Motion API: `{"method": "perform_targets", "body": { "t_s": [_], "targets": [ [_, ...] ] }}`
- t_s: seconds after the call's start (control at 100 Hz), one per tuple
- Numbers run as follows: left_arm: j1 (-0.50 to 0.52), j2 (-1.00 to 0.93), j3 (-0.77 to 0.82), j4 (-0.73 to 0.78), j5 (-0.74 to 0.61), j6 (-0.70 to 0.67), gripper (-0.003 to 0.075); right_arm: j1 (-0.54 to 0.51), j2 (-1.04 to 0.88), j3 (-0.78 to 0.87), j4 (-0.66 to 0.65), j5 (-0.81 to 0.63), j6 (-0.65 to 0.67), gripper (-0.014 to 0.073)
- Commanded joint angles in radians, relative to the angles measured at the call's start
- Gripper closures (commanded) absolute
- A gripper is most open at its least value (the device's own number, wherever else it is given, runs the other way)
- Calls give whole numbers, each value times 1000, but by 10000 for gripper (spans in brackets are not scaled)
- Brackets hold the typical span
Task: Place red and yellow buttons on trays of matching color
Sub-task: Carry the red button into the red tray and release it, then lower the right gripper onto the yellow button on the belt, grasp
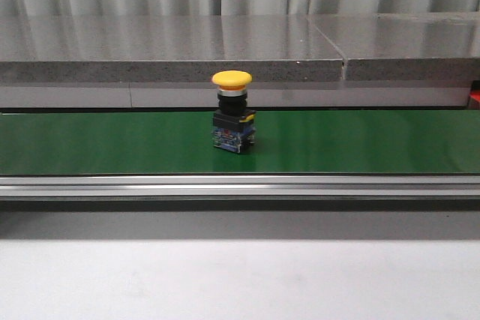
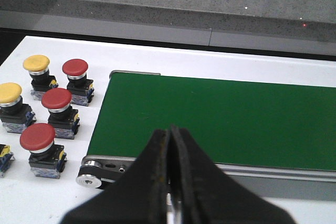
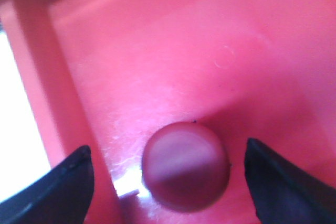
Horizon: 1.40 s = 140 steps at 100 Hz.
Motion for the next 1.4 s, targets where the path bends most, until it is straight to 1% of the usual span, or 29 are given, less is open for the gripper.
{"method": "perform_targets", "body": {
  "t_s": [0.0,0.2,0.33,0.52,0.73,0.85,1.04,1.21,1.39],
  "targets": [
    [-8,6,-25,4,-79,3,739,0,-110,-30,13,-14,-3,-1],
    [-8,6,-25,4,-79,3,739,38,-235,-23,14,50,-5,-1],
    [-8,6,-25,4,-79,3,739,84,-333,25,14,91,-20,-1],
    [-8,6,-25,4,-79,3,739,193,-495,178,14,92,-20,-1],
    [-8,6,-25,4,-79,3,739,349,-629,327,13,97,-23,-1],
    [-8,6,-25,4,-79,3,739,435,-663,355,13,136,-38,-1],
    [-8,6,-25,4,-79,3,739,533,-664,357,13,233,-103,-1],
    [-8,6,-25,4,-79,3,739,603,-662,357,13,269,-176,-1],
    [-8,6,-25,4,-79,3,739,651,-652,357,13,286,-220,-1]
  ]
}}
